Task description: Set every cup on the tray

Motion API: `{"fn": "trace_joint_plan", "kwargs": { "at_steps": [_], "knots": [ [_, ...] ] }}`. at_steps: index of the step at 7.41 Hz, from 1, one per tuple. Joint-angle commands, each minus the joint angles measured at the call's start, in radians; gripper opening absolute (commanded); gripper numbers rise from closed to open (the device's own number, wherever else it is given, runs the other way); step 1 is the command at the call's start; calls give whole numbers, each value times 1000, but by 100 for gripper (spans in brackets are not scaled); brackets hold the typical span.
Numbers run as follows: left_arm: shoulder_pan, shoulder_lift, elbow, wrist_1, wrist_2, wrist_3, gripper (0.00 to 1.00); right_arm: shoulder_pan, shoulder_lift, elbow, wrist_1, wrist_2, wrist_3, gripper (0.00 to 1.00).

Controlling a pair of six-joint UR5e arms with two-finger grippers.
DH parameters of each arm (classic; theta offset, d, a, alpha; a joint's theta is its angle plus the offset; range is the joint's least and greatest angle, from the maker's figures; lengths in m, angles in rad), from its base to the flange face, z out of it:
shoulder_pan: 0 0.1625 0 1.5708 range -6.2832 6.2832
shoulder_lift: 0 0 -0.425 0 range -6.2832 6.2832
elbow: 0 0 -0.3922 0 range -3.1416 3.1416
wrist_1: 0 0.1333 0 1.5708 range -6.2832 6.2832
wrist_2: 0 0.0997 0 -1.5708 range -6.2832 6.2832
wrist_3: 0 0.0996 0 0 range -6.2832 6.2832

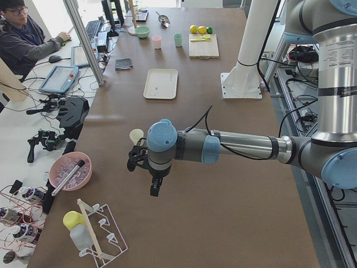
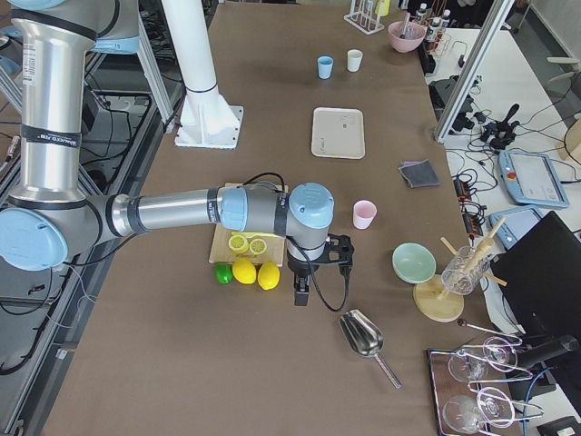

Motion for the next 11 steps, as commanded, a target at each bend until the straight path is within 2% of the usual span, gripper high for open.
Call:
{"fn": "trace_joint_plan", "kwargs": {
  "at_steps": [1, 3, 4, 5, 6, 7, 10, 11],
  "knots": [
    [0, -18, -10, -7, 5, -1, 98, 1, 0, 41, 56, 1, 4, 100],
    [0, -79, -13, -13, 2, -2, 98, 1, -3, 33, 260, -11, 8, 100],
    [0, -93, -13, -51, 0, -4, 98, 3, -5, 5, 321, -2, 13, 100],
    [0, -93, -7, -100, 0, -5, 98, 4, 5, -4, 319, -1, 42, 100],
    [8, -171, 72, -198, 27, -20, 98, 4, 14, -3, 327, -1, 86, 100],
    [8, -220, 145, -200, -9, -49, 98, 4, 11, 0, 346, -5, 84, 100],
    [11, -223, 142, -208, -98, -56, 98, -8, 41, -6, 359, -2, 120, 100],
    [14, -233, 153, -203, -176, -57, 98, -34, 89, -12, 356, -1, 257, 100]
  ]
}}
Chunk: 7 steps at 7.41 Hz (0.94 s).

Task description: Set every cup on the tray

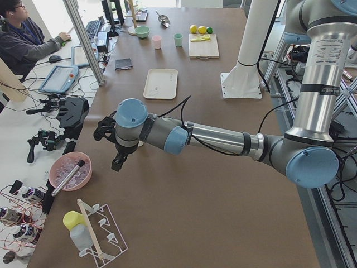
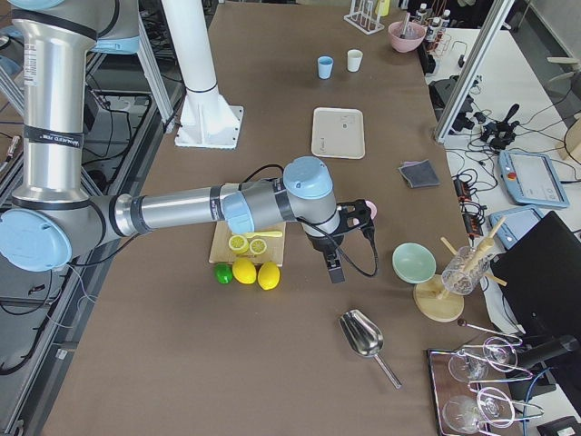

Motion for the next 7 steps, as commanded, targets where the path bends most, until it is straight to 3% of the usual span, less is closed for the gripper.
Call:
{"fn": "trace_joint_plan", "kwargs": {
  "at_steps": [1, 3, 5, 7],
  "knots": [
    [44, -58, 25, 0, -100, -4, 97, -108, 99, -13, -3, -4, 242, 100],
    [110, -106, 76, -6, -98, -152, 98, -240, 213, -54, -5, -4, 409, 100],
    [274, -106, 107, -164, 35, -406, 99, -311, 242, -57, 8, -12, 496, 100],
    [390, -119, 198, -310, 111, -534, 98, -330, 242, -57, 9, -13, 499, 100]
  ]
}}
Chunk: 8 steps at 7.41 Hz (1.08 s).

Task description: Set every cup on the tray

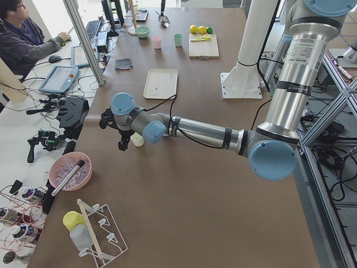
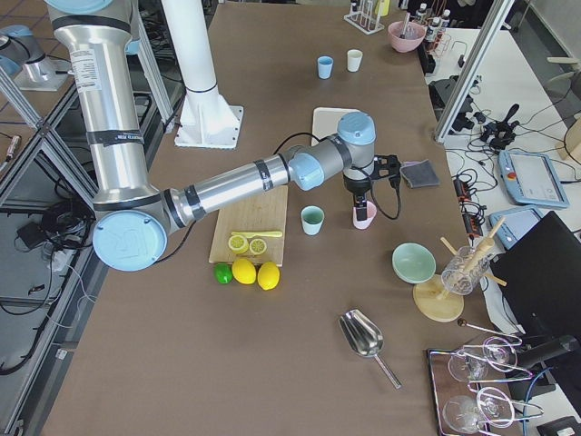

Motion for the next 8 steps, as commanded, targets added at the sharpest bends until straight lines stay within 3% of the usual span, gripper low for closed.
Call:
{"fn": "trace_joint_plan", "kwargs": {
  "at_steps": [1, 3, 6, 7, 8],
  "knots": [
    [126, -21, 105, -168, 77, -143, 98, -16, 2, 0, 2, -2, 9, 100],
    [191, -67, 165, -191, 175, -163, 98, -17, 0, 0, 2, -2, 9, 100],
    [237, -101, 212, -194, 236, -192, 98, -17, 0, -1, 2, -14, 9, 100],
    [259, -106, 226, -214, 272, -194, 91, -17, -1, -1, 2, -14, 9, 100],
    [282, -106, 258, -260, 283, -192, 70, -17, -3, -1, 2, -18, 9, 100]
  ]
}}
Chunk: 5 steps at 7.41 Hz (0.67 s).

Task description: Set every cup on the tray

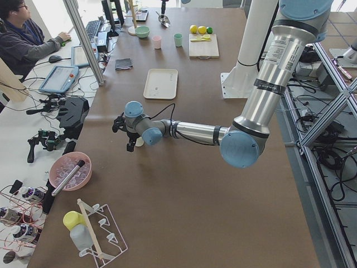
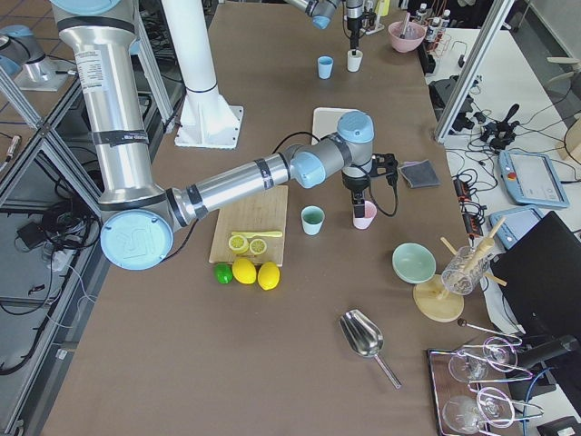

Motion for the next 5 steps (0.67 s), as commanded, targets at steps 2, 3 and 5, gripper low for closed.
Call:
{"fn": "trace_joint_plan", "kwargs": {
  "at_steps": [2, 3, 5],
  "knots": [
    [50, -5, 45, -57, 26, 1, 0, 0, -5, 0, 0, -7, 0, 100],
    [50, -12, 42, -57, 24, 3, 0, 0, -5, 0, 0, -7, 0, 100],
    [43, -55, 35, -45, 15, -5, 0, 0, -6, 0, 0, -7, 0, 100]
  ]
}}
